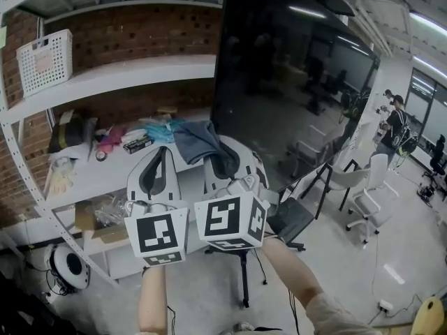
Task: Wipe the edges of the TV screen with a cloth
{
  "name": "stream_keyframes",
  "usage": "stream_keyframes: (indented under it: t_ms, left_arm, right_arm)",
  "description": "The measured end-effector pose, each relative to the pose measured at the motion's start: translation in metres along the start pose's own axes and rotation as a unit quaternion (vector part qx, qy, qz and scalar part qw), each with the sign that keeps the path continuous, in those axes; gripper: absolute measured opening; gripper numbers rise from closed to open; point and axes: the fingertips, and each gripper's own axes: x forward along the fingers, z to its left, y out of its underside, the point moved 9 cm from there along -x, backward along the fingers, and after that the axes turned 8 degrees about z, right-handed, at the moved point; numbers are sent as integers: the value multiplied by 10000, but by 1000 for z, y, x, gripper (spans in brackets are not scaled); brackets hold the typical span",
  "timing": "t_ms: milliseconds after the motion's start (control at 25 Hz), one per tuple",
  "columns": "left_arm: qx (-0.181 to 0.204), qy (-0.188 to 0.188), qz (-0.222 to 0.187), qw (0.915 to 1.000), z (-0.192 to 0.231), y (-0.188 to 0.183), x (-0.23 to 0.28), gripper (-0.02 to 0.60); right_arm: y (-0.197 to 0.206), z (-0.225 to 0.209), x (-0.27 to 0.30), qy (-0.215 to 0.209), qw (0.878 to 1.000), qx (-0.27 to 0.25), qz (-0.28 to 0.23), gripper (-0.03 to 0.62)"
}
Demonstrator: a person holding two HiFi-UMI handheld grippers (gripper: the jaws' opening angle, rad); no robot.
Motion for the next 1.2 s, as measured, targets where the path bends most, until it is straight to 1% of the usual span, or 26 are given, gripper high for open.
stream_keyframes:
  t_ms: [240, 480, 600, 800, 1040, 1200]
  left_arm:
    - [167, 74, -427, 9989, 6, -45, 27, 15]
    - [105, 28, -677, 9976, 17, -76, 48, 15]
    - [174, 31, -799, 9966, 17, -93, 57, 15]
    - [233, 163, -956, 9950, 14, -124, 69, 15]
    - [63, 297, -1120, 9932, 16, -155, 83, 15]
    - [53, 325, -1249, 9916, 21, -175, 94, 15]
  right_arm:
    - [-36, -37, 3, 361, 9981, -356, -361, 49]
    - [-71, -69, 11, 729, 9916, -901, -567, 49]
    - [-87, -83, 14, 884, 9880, -1087, -654, 49]
    - [-115, -110, 17, 1017, 9843, -1285, -663, 49]
    - [-148, -139, 22, 1190, 9770, -1630, -692, 49]
    - [-161, -153, 27, 1296, 9739, -1676, -818, 49]
